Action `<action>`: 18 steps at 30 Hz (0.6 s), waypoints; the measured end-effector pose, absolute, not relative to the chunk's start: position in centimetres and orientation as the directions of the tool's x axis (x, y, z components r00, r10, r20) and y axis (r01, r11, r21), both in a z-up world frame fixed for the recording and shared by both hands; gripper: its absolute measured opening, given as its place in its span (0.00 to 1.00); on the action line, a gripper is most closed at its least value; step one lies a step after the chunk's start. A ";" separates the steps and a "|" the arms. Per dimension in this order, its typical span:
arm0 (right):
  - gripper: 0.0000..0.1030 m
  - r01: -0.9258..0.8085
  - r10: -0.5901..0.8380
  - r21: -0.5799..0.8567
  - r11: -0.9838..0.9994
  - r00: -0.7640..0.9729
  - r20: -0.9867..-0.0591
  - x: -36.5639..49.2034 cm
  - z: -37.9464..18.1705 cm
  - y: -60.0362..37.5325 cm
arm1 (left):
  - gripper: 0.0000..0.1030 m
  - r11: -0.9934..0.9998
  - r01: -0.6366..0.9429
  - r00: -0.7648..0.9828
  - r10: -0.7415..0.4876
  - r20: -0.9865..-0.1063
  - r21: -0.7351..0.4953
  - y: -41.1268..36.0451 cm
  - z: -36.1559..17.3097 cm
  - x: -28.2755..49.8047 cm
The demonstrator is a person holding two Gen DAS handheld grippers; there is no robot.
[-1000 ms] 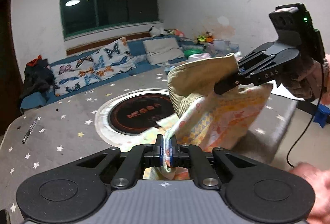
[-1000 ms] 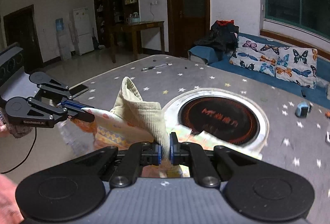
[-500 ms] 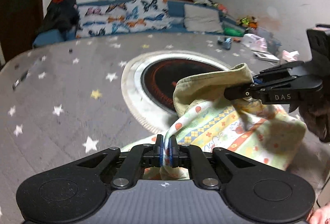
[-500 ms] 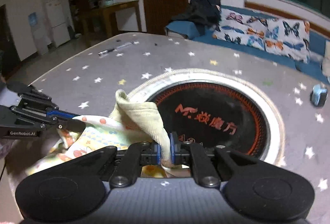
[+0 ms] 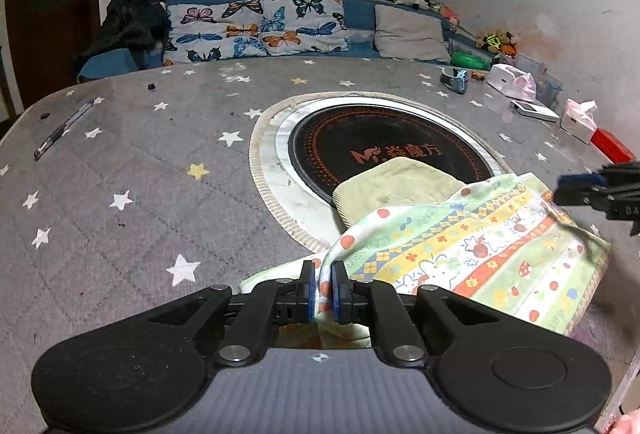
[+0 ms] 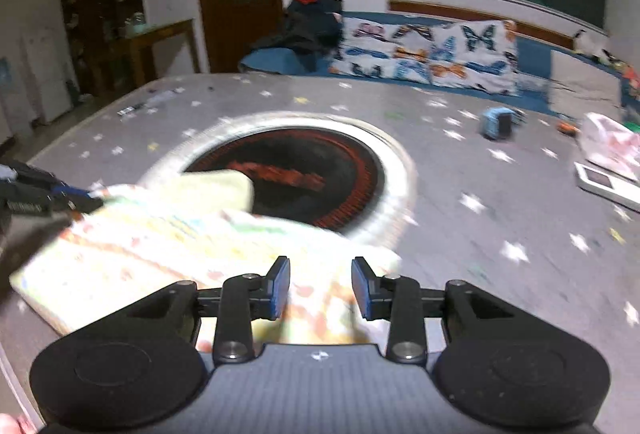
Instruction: Fold clothes
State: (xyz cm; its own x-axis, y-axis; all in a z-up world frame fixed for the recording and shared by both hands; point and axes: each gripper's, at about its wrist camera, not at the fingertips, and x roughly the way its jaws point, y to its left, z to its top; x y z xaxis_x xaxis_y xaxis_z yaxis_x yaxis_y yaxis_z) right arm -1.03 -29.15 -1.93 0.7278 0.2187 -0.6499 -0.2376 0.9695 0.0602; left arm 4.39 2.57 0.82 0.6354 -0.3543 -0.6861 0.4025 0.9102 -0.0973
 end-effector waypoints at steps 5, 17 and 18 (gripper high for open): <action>0.33 -0.214 0.248 0.132 0.968 0.721 -0.647 -0.4 -2.7 -30.4 | 0.11 0.918 0.387 0.637 -0.333 -0.695 -0.084 2.2 0.8 4.5; 0.05 -0.190 0.261 0.179 0.965 0.731 -0.631 2.3 -4.5 -28.4 | 0.21 0.926 0.369 0.636 -0.312 -0.706 -0.076 2.4 0.8 4.7; 0.04 -0.185 0.246 0.163 0.969 0.739 -0.627 2.1 -4.4 -28.2 | 0.21 0.927 0.368 0.636 -0.311 -0.706 -0.077 2.5 0.8 4.7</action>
